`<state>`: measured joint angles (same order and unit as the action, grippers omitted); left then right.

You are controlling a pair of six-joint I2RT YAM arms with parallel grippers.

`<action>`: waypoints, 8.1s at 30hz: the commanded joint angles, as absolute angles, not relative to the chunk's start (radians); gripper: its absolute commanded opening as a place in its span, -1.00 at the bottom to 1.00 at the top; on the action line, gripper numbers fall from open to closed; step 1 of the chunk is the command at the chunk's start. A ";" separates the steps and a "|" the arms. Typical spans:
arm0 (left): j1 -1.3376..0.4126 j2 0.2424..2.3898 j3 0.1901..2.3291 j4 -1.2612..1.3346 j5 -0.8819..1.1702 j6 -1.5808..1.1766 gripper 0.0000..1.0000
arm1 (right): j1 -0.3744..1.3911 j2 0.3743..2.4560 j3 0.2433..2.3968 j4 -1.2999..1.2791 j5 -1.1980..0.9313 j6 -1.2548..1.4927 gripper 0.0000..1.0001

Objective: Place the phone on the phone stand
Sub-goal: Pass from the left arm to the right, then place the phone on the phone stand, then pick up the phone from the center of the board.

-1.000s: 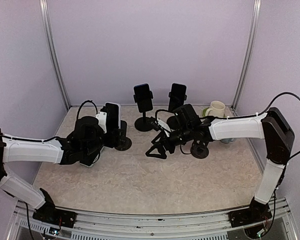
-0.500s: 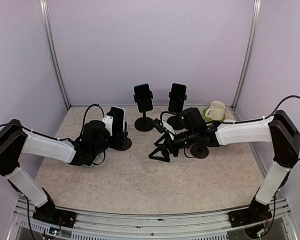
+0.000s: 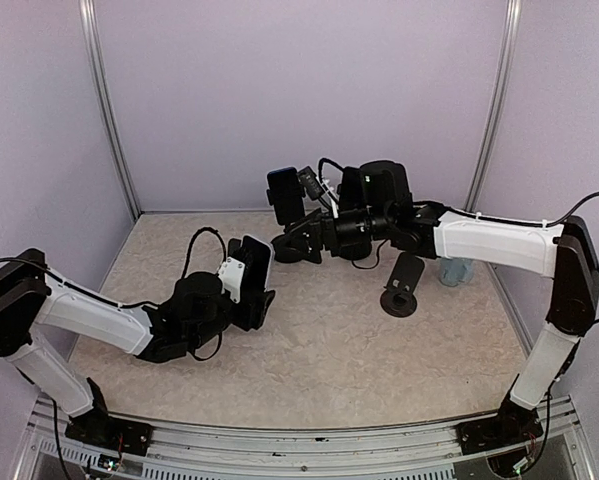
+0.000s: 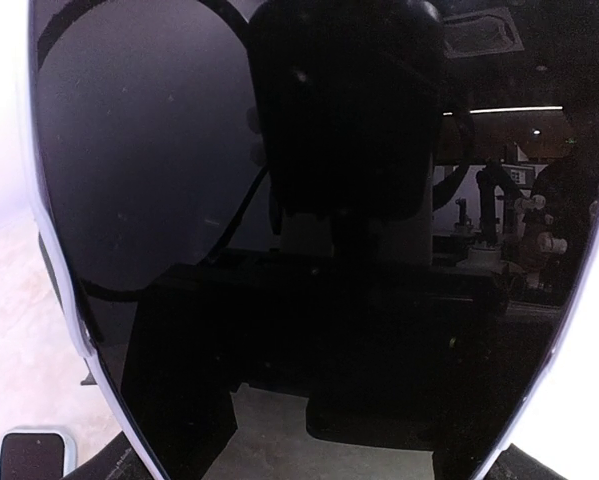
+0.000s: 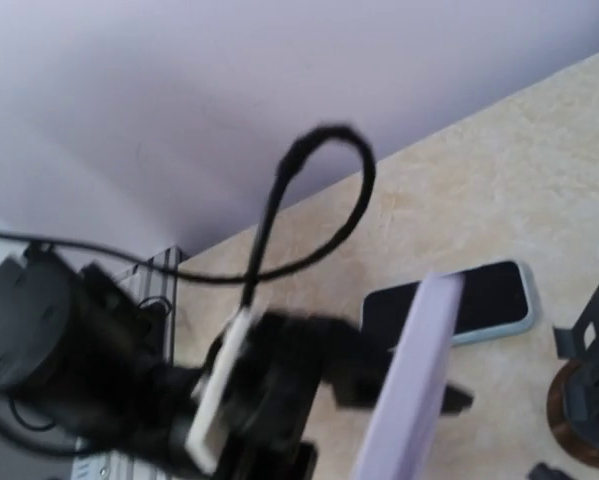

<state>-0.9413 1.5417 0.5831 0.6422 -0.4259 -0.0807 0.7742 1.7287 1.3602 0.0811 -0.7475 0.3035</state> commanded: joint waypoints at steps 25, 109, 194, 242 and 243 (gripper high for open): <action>-1.051 1.542 0.682 0.610 -0.637 -0.107 0.33 | 0.827 1.845 1.404 0.067 -0.668 0.358 -0.22; -1.084 0.931 0.383 0.090 -0.814 -0.666 0.97 | 0.770 2.379 2.169 -0.157 -0.566 -0.074 -1.00; -1.087 0.903 0.310 0.102 -0.826 -0.716 0.98 | 0.764 2.270 2.024 -0.120 -0.467 -0.025 1.00; -0.486 1.393 0.534 0.201 -0.308 -0.394 0.98 | 0.777 1.818 1.352 -0.407 -0.307 0.135 1.00; -0.480 1.409 0.539 0.205 -0.299 -0.385 0.98 | 0.777 1.822 1.351 -0.404 -0.316 0.136 1.00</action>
<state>-0.5060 1.3636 0.5037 0.1833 -0.3618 -0.4385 0.7704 1.8378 1.3720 -0.3878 -0.2867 0.1257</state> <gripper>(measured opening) 0.988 0.999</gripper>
